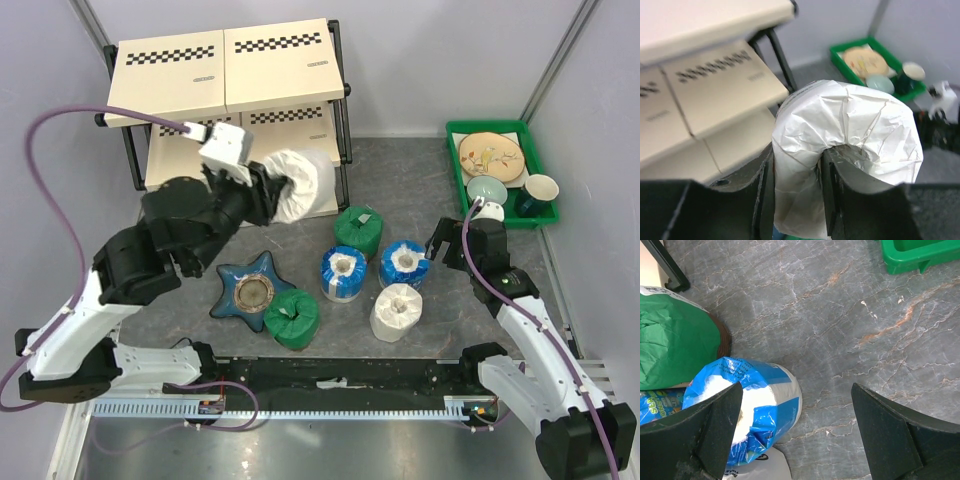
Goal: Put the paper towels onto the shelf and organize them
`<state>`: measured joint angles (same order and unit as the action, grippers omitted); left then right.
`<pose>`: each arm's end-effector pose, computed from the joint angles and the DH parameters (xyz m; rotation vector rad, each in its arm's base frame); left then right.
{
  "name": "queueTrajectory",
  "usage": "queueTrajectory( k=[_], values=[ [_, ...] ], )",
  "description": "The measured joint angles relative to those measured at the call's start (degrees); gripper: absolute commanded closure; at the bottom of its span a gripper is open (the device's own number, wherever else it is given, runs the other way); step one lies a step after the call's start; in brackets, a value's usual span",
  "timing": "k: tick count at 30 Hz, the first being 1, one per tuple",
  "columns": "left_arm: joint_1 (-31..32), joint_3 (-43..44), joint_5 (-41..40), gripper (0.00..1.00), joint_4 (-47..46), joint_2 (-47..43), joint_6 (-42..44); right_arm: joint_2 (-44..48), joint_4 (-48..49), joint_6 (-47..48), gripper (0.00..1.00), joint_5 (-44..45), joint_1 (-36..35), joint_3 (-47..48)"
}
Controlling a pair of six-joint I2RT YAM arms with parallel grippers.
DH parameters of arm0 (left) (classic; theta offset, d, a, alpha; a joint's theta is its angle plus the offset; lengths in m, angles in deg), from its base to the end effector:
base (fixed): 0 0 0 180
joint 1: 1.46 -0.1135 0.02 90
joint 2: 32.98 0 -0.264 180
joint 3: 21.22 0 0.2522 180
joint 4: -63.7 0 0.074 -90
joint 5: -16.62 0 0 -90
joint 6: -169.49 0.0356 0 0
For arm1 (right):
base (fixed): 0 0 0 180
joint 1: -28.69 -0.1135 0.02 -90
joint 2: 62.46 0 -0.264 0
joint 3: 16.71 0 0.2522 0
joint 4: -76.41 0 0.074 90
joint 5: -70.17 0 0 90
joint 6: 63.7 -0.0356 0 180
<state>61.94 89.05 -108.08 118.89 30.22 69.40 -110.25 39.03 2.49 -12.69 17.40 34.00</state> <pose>0.0965 -0.1474 0.5192 0.3400 1.6725 -0.4425 0.1819 0.0318 0.2600 0.3080 2.1530 0.2158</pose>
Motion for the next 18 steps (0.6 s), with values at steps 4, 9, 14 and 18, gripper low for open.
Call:
queueTrajectory(
  k=[4, 9, 14, 18],
  values=[
    [-0.2, 7.5, -10.4, 0.74, -3.3, 1.7, 8.3, 0.4, 0.0, -0.1, 0.02, -0.5, 0.0, 0.0],
    [-2.1, 19.0, -20.5, 0.76, -12.0, 7.0, 22.0, 1.2, -0.1, -0.5, 0.02, -1.1, 0.0, 0.0],
    [-2.6, 23.6, -26.3, 0.76, -26.2, 9.4, 38.9, 1.0, -0.1, -1.0, 0.02, -1.8, 0.0, 0.0],
    [-3.2, 29.9, -27.4, 0.76, -32.3, 13.1, 47.0, 0.0, -0.1, -1.2, 0.02, -2.4, 0.0, 0.0]
  ],
)
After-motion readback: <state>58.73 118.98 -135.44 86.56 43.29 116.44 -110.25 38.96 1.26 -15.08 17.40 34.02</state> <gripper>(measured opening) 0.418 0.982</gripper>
